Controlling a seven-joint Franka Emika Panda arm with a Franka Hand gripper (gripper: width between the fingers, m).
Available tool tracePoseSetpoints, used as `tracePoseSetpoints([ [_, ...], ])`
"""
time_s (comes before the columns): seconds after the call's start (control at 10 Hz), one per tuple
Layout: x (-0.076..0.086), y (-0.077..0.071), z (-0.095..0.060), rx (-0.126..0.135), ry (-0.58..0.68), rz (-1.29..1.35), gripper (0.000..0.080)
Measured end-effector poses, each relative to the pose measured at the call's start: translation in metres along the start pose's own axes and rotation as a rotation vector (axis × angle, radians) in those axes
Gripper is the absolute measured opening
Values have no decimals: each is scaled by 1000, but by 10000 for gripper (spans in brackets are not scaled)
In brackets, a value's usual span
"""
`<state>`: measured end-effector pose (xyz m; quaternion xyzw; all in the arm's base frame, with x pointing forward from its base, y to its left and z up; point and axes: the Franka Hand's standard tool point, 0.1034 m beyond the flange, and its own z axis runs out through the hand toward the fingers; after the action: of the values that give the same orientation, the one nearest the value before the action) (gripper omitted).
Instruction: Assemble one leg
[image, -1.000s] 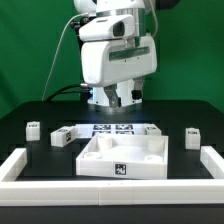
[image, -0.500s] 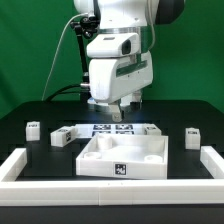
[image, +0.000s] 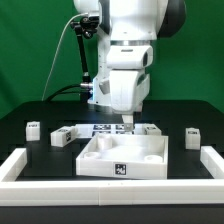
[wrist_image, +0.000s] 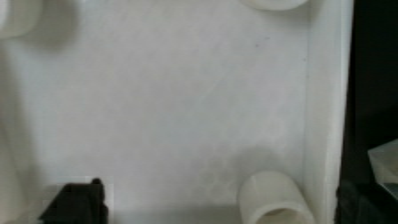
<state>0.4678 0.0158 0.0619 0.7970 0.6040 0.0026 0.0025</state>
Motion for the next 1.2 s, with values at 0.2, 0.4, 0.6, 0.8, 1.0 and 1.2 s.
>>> tracePoseSetpoints([
  [0.2, -2, 1, 0, 1, 0, 6, 650],
  [0.4, -2, -5, 9, 20, -3, 5, 650],
  [0.6, -4, -14, 26, 43, -2, -4, 650],
  [0.8, -6, -23, 43, 70, -2, -7, 650],
  [1.0, -11, -28, 52, 86, -4, 0, 650],
  [1.2, -12, -29, 53, 91, -5, 7, 650],
])
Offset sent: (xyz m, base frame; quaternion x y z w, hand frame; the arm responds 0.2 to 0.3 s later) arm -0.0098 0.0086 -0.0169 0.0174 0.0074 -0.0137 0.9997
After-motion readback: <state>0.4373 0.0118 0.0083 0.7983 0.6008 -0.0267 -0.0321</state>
